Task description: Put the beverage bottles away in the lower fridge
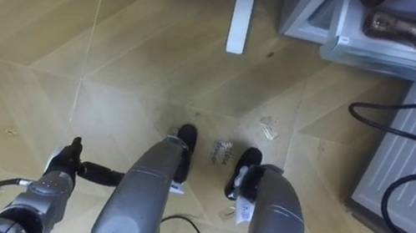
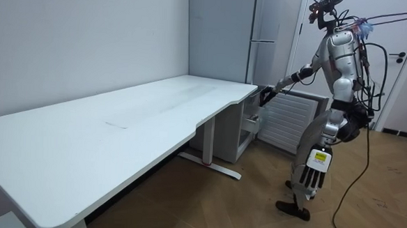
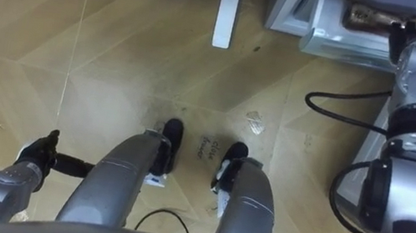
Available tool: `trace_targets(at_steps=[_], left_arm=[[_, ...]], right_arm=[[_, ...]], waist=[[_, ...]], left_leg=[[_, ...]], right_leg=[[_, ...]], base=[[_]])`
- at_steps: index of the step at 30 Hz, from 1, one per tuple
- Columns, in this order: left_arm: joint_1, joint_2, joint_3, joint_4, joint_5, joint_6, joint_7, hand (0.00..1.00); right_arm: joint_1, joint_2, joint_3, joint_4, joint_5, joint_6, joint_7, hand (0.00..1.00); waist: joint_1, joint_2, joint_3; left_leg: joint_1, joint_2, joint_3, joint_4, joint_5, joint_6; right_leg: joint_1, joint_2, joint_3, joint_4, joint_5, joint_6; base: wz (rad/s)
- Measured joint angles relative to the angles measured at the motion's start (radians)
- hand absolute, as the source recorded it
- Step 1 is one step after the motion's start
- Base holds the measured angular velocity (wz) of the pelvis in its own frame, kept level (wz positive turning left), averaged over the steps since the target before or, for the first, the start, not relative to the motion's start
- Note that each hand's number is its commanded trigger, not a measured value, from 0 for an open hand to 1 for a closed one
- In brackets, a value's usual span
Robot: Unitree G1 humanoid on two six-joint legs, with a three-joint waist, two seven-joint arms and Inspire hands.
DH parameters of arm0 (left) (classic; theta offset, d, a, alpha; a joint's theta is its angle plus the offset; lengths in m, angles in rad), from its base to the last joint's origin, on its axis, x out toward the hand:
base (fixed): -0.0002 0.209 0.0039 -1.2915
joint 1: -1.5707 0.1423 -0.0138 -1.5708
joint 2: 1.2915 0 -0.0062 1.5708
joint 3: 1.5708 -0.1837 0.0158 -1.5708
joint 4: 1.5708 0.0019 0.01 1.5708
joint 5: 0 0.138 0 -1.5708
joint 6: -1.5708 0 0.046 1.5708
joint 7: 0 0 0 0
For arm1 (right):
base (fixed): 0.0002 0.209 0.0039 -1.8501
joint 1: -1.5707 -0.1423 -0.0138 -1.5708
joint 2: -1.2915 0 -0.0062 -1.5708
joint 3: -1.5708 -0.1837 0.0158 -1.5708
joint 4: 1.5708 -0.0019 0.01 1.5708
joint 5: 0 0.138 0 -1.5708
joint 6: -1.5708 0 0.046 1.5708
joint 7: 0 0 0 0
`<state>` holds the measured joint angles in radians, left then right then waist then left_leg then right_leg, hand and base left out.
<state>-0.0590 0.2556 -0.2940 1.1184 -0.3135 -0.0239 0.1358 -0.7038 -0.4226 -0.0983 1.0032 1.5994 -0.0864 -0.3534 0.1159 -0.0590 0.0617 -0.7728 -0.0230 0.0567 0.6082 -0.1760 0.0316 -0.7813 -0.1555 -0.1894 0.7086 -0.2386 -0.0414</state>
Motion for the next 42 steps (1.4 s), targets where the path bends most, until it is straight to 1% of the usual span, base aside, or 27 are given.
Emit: trace_targets(at_steps=[4, 5, 7, 8, 10, 11, 12, 13, 14, 15, 18, 20, 21, 24, 28, 30, 32, 34, 36, 39, 42], left_arm=[[0.001, 0.001, 0.0, 0.001, -0.008, 0.0, 0.0, 0.0], [0.001, 0.004, 0.0, 0.0, -0.008, -0.001, 0.0, 0.0], [0.001, 0.009, 0.0, 0.0, -0.008, -0.001, 0.0, 0.0], [0.004, 0.01, 0.0, 0.001, -0.009, -0.001, 0.0, 0.0], [0.006, 0.011, 0.0, 0.001, -0.009, -0.003, 0.0, 0.0], [0.008, 0.011, -0.001, 0.001, -0.009, -0.002, -0.001, 0.0], [0.011, 0.011, -0.002, 0.002, -0.009, -0.003, -0.001, 0.0], [0.012, 0.012, -0.003, 0.002, -0.01, -0.003, -0.001, 0.0], [0.014, 0.014, -0.005, 0.003, -0.01, -0.003, -0.003, 0.0], [0.015, 0.017, -0.005, 0.004, -0.012, -0.003, -0.009, 0.0], [0.025, 0.026, -0.006, 0.003, -0.033, -0.007, -0.013, 0.0], [0.031, 0.031, -0.005, 0.003, -0.05, -0.007, -0.013, 0.0], [0.037, 0.036, -0.005, 0.002, -0.055, -0.007, -0.013, 0.0], [0.046, 0.045, -0.004, 0.001, -0.108, -0.009, -0.013, 0.0], [0.055, 0.047, -0.002, 0.0, -0.108, -0.012, -0.011, 0.0], [0.055, 0.047, -0.002, 0.001, -0.107, -0.012, -0.012, 0.0], [0.055, 0.046, -0.002, 0.004, -0.11, -0.011, -0.012, 0.0], [0.056, 0.046, -0.005, 0.005, -0.119, -0.01, -0.012, 0.0], [0.057, 0.041, -0.006, 0.011, -0.145, -0.007, -0.013, 0.0], [0.063, 0.037, -0.012, 0.014, -0.162, -0.004, -0.013, 0.0], [0.063, 0.034, -0.029, 0.021, -0.165, -0.003, -0.011, 0.0]], right_arm=[[0.003, 0.0, 0.004, 0.001, 0.0, 0.0, 0.032, 0.0], [0.005, 0.0, 0.016, 0.001, -0.005, 0.0, 0.046, 0.0], [0.021, 0.0, 0.031, 0.001, -0.024, -0.001, 0.076, 0.0], [0.029, 0.0, 0.039, 0.001, -0.031, -0.002, 0.09, 0.0], [0.05, -0.001, 0.04, 0.0, -0.033, -0.004, 0.109, 0.0], [0.065, -0.003, 0.046, 0.001, -0.035, -0.008, 0.116, 0.0], [0.084, -0.009, 0.066, 0.002, -0.042, -0.009, 0.116, 0.0], [0.092, -0.011, 0.079, 0.003, -0.048, -0.009, 0.117, 0.0], [0.111, -0.014, 0.108, 0.007, -0.077, -0.01, 0.122, 0.0], [0.133, -0.015, 0.127, 0.02, -0.107, -0.008, 0.137, 0.0], [0.184, -0.015, 0.136, 0.039, -0.161, -0.005, 0.144, 0.0], [0.208, -0.015, 0.136, 0.038, -0.188, -0.006, 0.144, 0.0], [0.225, -0.015, 0.137, 0.037, -0.206, -0.006, 0.142, 0.0], [0.256, -0.015, 0.137, 0.032, -0.212, -0.006, 0.119, 0.0], [0.277, -0.015, 0.137, 0.003, -0.286, -0.009, 0.076, 0.0], [0.288, -0.014, 0.138, -0.005, -0.363, -0.009, 0.05, 0.0], [0.301, -0.014, 0.148, -0.004, -0.386, -0.011, 0.026, 0.0], [0.315, -0.014, 0.163, -0.003, -0.388, -0.011, -0.001, 0.0], [0.333, -0.01, 0.166, -0.003, -0.388, -0.011, -0.024, 0.0], [0.344, -0.005, 0.166, -0.002, -0.377, -0.012, -0.052, 0.0], [0.352, 0.001, 0.166, -0.002, -0.343, -0.012, -0.064, 0.0]], waist=[[-0.002, -0.001, -0.0009], [-0.005, -0.001, -0.0009], [-0.012, -0.004, -0.002], [-0.014, -0.004, -0.0022], [-0.015, -0.008, -0.0047], [-0.015, -0.011, -0.0062], [-0.015, -0.016, -0.0096], [-0.015, -0.017, -0.01], [-0.016, -0.018, -0.0108], [-0.022, -0.019, -0.0117], [-0.023, -0.026, -0.0166], [-0.028, -0.025, -0.0166], [-0.029, -0.025, -0.0166], [-0.031, -0.025, -0.0169], [-0.03, -0.024, -0.0177], [-0.028, -0.021, -0.0199], [-0.026, -0.019, -0.0208], [-0.025, -0.017, -0.0225], [-0.022, -0.008, -0.0277], [-0.025, 0.001, -0.0327], [-0.025, 0.003, -0.0333]], left_leg=[[0.003, 0.007, 0.007, -0.002, 0.001, 0.001], [0.006, 0.012, 0.007, -0.005, 0.003, 0.0], [0.016, 0.012, 0.005, -0.007, 0.003, 0.0], [0.027, 0.012, 0.006, -0.011, 0.002, 0.0], [0.043, 0.014, 0.007, -0.023, 0.003, -0.001], [0.058, 0.014, 0.008, -0.029, 0.003, -0.001], [0.075, 0.014, 0.01, -0.039, 0.003, -0.001], [0.085, 0.014, 0.011, -0.044, 0.003, -0.001], [0.105, 0.014, 0.009, -0.054, 0.003, -0.001], [0.124, 0.017, 0.004, -0.061, 0.003, -0.001], [0.142, 0.017, -0.002, -0.071, 0.003, -0.001], [0.145, 0.021, -0.002, -0.072, 0.003, -0.001], [0.144, 0.027, -0.002, -0.072, 0.002, -0.002], [0.144, 0.027, -0.001, -0.071, 0.001, -0.001], [0.144, 0.027, -0.001, -0.069, 0.001, -0.001], [0.145, 0.028, -0.003, -0.069, 0.002, -0.001], [0.151, 0.029, -0.003, -0.07, 0.002, -0.001], [0.156, 0.028, -0.002, -0.071, 0.002, -0.001], [0.156, 0.027, -0.003, -0.07, 0.002, -0.001], [0.158, 0.028, -0.003, -0.072, 0.002, -0.002], [0.158, 0.032, -0.003, -0.071, 0.002, -0.002]], right_leg=[[0.003, 0.002, 0.0, -0.007, 0.005, -0.003], [0.009, 0.007, -0.002, -0.017, 0.01, -0.005], [0.022, 0.01, -0.004, -0.024, 0.011, -0.005], [0.034, 0.018, -0.003, -0.036, 0.015, -0.004], [0.052, 0.02, -0.003, -0.052, 0.02, -0.003], [0.065, 0.02, -0.003, -0.058, 0.021, -0.002], [0.081, 0.021, -0.001, -0.066, 0.022, -0.001], [0.091, 0.023, 0.0, -0.072, 0.023, 0.0], [0.114, 0.027, -0.002, -0.086, 0.025, 0.002], [0.138, 0.039, -0.003, -0.104, 0.029, 0.004], [0.162, 0.048, -0.002, -0.125, 0.032, 0.009], [0.168, 0.054, -0.001, -0.137, 0.037, 0.011], [0.171, 0.055, -0.003, -0.142, 0.041, 0.01], [0.173, 0.056, -0.002, -0.143, 0.041, 0.01], [0.173, 0.058, -0.001, -0.145, 0.044, 0.01], [0.178, 0.063, -0.002, -0.154, 0.048, 0.01], [0.184, 0.065, -0.002, -0.155, 0.049, 0.01], [0.188, 0.064, -0.002, -0.154, 0.048, 0.011], [0.189, 0.064, -0.005, -0.154, 0.048, 0.011], [0.19, 0.064, -0.005, -0.156, 0.049, 0.01], [0.192, 0.065, -0.006, -0.157, 0.049, 0.009]], base=[[-0.05], [-0.05], [-0.02], [-0.08], [-0.07], [-0.04], [-0.04], [-0.03], [0.0], [0.0], [0.02], [-0.05], [-0.05], [-0.01], [0.0], [0.0], [0.0], [0.0], [0.0], [0.0], [0.0]])
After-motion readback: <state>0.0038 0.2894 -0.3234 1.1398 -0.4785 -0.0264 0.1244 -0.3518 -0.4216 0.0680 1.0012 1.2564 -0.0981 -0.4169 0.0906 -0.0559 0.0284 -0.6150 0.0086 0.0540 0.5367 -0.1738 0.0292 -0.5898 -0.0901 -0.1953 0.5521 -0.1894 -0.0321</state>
